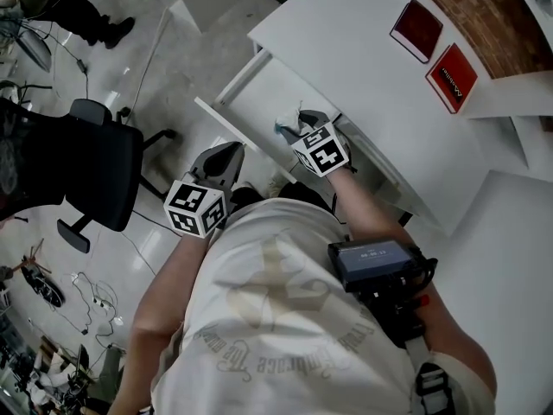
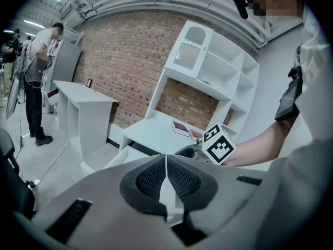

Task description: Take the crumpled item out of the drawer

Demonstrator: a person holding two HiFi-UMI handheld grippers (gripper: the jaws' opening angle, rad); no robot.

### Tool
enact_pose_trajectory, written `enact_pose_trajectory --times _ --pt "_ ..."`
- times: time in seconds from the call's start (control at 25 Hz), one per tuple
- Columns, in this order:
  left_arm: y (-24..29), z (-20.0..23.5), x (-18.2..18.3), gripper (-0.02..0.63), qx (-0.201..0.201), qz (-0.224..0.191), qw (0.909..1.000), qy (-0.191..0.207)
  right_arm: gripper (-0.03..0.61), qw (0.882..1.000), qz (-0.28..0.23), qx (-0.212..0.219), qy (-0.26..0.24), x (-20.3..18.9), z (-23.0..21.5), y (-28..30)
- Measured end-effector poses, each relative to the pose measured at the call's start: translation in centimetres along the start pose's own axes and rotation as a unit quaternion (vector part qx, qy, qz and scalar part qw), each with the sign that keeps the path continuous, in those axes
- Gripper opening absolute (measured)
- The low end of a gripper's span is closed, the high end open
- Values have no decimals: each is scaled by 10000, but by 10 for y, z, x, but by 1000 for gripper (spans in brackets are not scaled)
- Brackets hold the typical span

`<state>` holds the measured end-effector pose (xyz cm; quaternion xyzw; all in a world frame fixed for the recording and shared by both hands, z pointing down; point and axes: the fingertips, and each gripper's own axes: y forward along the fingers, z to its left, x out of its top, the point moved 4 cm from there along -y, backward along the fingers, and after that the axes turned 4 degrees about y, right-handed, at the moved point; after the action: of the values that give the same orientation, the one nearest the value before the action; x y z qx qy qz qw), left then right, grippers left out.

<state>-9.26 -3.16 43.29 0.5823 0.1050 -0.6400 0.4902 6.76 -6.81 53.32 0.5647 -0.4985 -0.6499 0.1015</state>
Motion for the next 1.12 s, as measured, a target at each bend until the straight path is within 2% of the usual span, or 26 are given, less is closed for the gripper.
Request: enact_pose_trajectory --times 0.4,0.56,0.88,1.12 --pt "-1 -3 12 28 -38 -222 9997 107 213 9993 -357 -31 90 13 4 -28" --pt "0 -1 15 28 -35 -259 9995 153 210 9977 -658 40 137 25 8 -39" --pt "6 -3 16 28 21 -275 9995 157 204 9890 -1414 280 327 50 12 -70" --pt "13 -5 19 28 11 -289 9994 208 201 9825 -1752 381 497 56 7 -88"
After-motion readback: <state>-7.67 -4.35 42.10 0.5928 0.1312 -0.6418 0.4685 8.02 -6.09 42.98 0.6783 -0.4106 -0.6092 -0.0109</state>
